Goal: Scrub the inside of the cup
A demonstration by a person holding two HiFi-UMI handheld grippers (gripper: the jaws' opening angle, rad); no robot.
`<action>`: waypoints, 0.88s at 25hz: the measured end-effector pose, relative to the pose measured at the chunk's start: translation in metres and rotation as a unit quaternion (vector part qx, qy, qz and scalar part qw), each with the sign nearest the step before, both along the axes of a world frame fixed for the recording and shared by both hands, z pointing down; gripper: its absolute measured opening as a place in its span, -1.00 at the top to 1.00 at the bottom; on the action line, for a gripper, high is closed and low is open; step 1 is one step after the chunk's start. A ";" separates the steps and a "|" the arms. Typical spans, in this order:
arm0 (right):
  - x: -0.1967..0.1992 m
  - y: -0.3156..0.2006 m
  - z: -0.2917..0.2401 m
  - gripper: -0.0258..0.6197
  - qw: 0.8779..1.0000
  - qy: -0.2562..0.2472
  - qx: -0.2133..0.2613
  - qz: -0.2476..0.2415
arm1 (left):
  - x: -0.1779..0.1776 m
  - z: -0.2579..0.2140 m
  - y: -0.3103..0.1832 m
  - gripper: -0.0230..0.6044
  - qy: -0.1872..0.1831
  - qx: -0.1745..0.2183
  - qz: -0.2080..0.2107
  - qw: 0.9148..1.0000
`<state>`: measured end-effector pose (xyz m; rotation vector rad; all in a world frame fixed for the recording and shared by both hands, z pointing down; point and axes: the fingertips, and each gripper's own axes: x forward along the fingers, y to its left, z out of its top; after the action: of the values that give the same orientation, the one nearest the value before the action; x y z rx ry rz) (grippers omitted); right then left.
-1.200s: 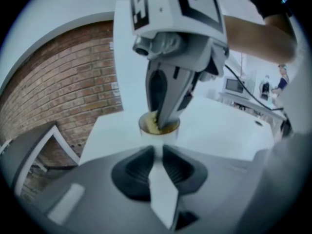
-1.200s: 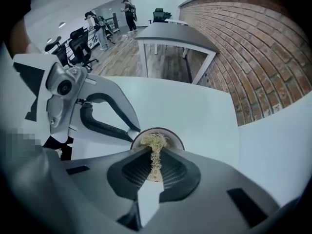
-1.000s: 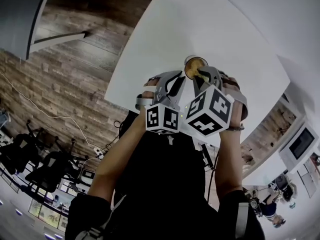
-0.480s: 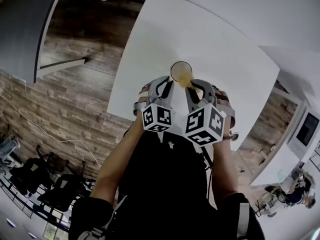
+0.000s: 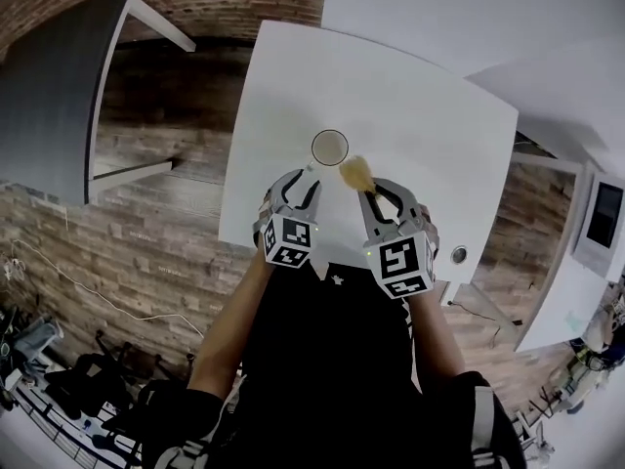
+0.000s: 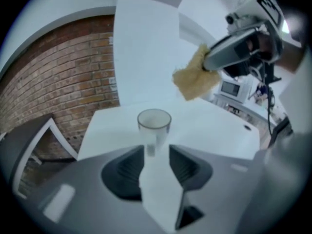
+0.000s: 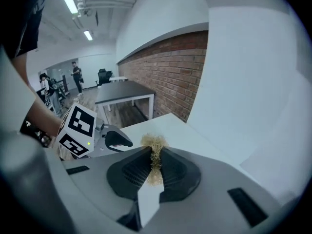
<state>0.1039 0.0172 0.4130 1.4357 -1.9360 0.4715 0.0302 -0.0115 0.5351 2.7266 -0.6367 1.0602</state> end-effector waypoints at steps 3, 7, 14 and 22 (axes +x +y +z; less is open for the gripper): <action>0.005 0.008 -0.019 0.83 0.998 -0.041 0.045 0.033 | -0.006 -0.015 0.002 0.44 0.013 -0.014 -0.020 1.000; 0.007 0.018 -0.044 0.83 0.988 -0.100 0.096 0.073 | -0.013 -0.050 0.000 0.45 0.037 0.005 -0.046 0.998; 0.012 0.029 -0.092 0.83 0.959 -0.162 0.194 0.126 | -0.023 -0.163 -0.015 0.90 0.153 0.117 -0.096 0.976; 0.017 0.051 -0.130 0.83 0.925 -0.197 0.272 0.175 | -0.030 -0.248 0.003 0.91 0.265 0.165 -0.107 0.944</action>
<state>0.1211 0.0678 0.2834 2.2085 -2.2415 0.4221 0.0000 -0.0082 0.2867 2.9279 -1.0476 0.1539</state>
